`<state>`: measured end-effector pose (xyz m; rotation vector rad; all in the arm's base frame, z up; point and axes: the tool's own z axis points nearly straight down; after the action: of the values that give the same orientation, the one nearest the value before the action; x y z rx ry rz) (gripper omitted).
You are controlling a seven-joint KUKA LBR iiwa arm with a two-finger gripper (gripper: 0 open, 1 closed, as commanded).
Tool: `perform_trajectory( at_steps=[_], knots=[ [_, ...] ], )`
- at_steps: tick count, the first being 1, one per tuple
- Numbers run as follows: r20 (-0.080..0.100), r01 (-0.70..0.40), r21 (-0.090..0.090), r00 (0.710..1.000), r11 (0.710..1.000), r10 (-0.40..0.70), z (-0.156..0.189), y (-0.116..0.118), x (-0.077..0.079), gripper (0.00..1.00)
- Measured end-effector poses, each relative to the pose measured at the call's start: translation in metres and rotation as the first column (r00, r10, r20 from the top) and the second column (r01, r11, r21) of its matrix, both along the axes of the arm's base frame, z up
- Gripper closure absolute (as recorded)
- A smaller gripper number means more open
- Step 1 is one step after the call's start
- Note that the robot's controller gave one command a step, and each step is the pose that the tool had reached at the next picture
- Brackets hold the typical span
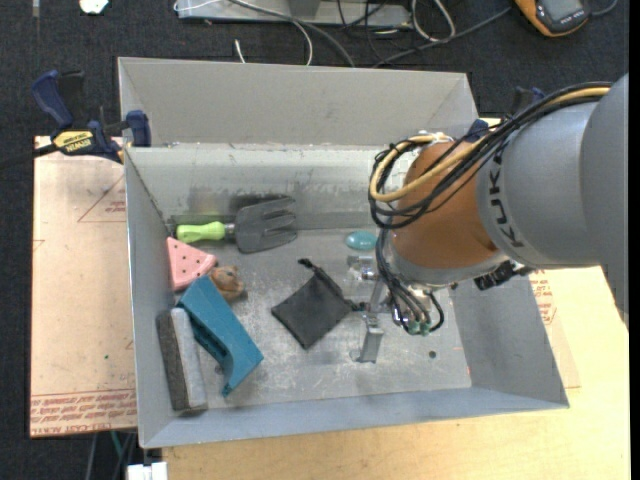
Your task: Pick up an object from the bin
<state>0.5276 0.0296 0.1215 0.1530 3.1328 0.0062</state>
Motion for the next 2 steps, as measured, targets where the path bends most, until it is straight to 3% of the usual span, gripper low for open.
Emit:
perform_trajectory(
  at_steps=[1, 2],
  knots=[
    [0.005, -0.051, -0.001, 0.999, 0.999, 0.051, -0.033, 0.047, 0.024, 0.0],
    [0.004, 0.018, -0.003, 1.0, 1.0, -0.018, -0.051, 0.054, -0.012, 1.0]
  ],
)
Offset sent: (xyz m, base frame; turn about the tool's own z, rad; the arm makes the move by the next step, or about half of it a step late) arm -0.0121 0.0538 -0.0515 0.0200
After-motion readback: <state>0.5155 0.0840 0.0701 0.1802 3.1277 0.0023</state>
